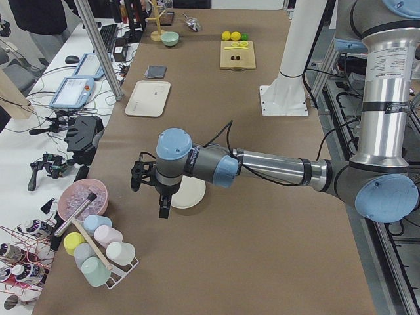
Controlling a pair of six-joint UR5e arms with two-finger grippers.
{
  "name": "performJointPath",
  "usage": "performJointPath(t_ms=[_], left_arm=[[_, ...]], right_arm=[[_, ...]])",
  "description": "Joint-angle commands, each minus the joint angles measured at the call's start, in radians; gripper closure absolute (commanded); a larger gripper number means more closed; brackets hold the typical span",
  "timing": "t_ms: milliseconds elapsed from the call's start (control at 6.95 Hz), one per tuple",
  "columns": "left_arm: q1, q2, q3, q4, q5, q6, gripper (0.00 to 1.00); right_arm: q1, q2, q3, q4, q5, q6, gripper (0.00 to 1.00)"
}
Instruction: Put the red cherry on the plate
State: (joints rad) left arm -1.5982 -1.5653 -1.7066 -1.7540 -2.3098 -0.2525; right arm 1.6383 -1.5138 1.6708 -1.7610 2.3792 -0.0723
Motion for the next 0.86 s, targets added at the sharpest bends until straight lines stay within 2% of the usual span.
performJointPath(t_ms=[0, 719], left_arm=[[-0.003, 0.017, 0.001, 0.001, 0.000, 0.001, 0.02], [-0.002, 0.017, 0.010, 0.001, 0.006, -0.004, 0.02]], right_arm=[[0.000, -0.002, 0.003, 0.000, 0.000, 0.000, 0.00], [0.000, -0.008, -0.005, -0.002, 0.000, 0.000, 0.00]])
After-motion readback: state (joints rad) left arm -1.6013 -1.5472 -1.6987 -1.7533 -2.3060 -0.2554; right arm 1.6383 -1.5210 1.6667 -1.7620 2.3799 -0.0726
